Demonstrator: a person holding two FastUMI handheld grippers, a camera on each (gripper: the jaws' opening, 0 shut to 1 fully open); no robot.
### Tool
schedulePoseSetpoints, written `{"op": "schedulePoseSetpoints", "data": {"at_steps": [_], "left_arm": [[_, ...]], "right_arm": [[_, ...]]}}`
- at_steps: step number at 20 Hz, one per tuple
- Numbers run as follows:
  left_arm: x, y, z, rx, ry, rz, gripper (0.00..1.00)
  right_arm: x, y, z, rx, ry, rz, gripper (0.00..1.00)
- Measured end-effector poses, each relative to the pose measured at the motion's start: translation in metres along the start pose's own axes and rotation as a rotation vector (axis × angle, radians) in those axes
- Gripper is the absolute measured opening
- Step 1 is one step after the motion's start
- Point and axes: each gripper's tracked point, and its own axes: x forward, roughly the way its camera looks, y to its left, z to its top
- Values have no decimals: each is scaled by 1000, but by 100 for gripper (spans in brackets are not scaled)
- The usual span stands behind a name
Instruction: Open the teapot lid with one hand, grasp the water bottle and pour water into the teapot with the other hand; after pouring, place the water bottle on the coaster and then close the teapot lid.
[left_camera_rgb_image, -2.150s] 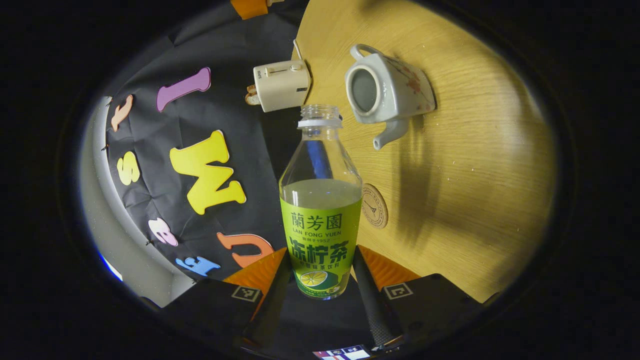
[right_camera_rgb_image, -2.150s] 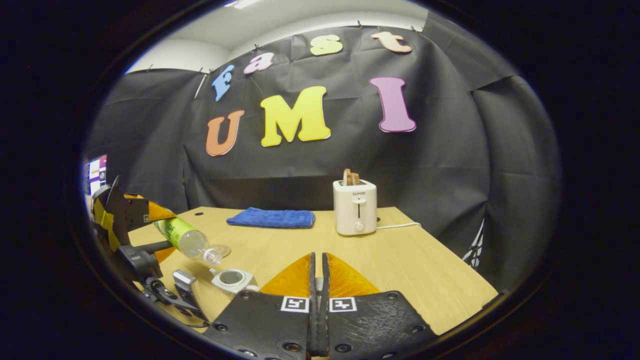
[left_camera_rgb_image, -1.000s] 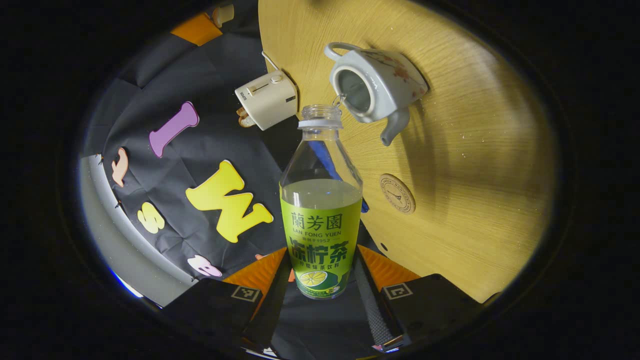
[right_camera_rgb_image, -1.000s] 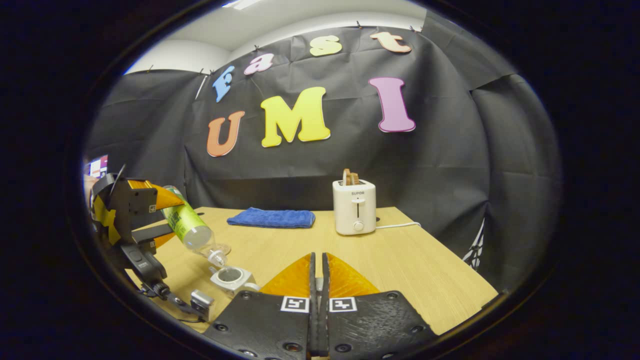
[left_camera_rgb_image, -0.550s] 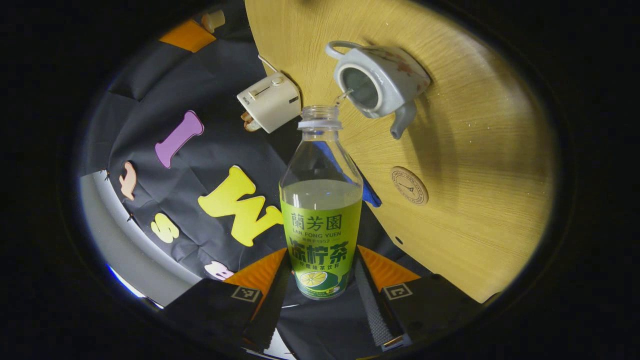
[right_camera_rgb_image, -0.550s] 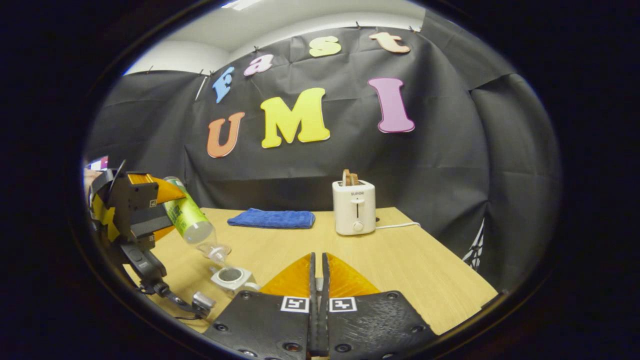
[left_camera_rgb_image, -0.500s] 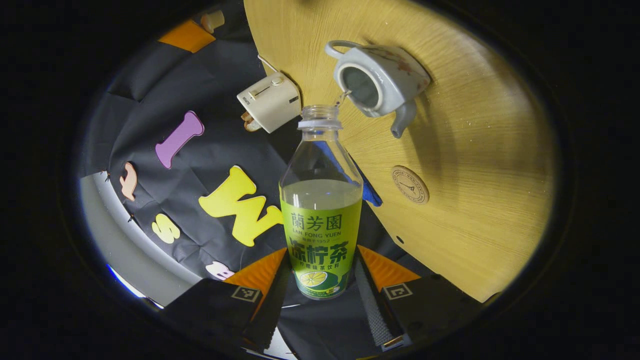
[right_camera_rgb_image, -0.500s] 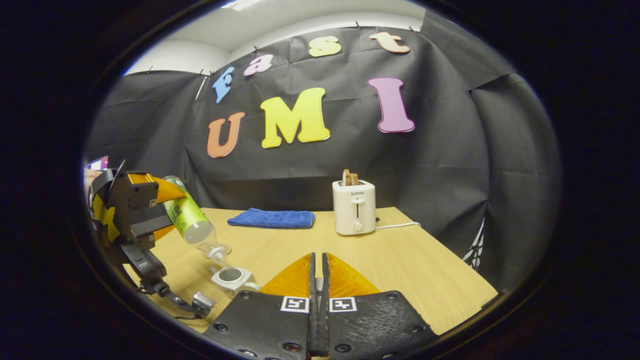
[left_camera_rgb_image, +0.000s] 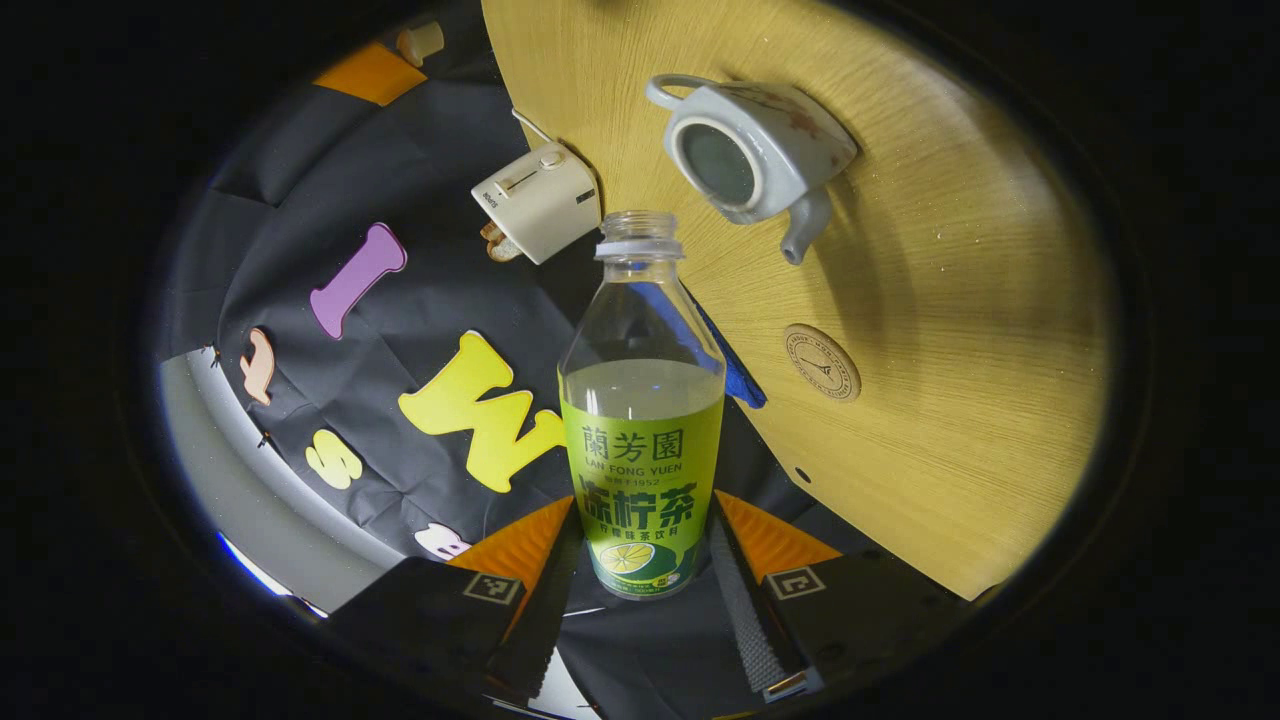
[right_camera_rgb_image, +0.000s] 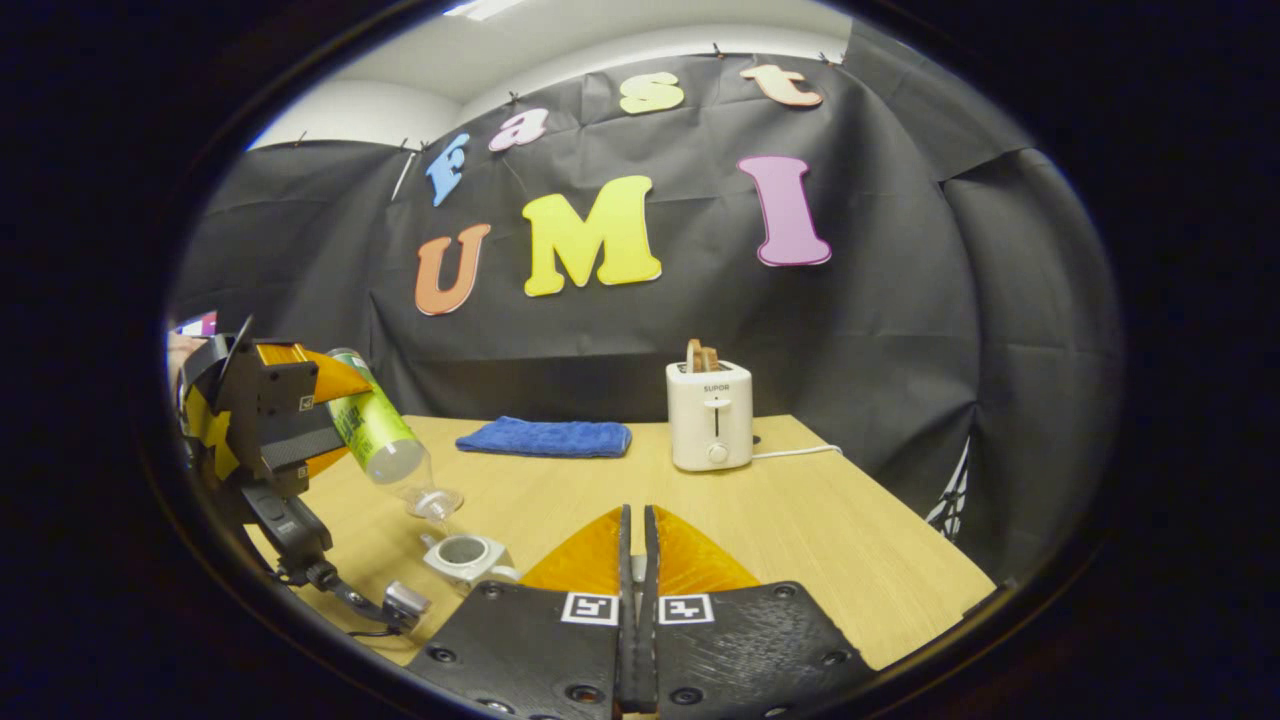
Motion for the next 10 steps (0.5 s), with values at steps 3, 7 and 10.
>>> {"op": "schedulePoseSetpoints", "data": {"at_steps": [3,7,10], "left_arm": [[1,0,1,-4,-7,2,74],[3,-5,2,-82,-23,-3,70],[4,-16,5,-216,-47,-27,74]], "right_arm": [[0,1,0,2,2,-1,0],[-2,-2,1,6,0,-3,0],[-2,-4,4,12,-7,-8,0]]}}
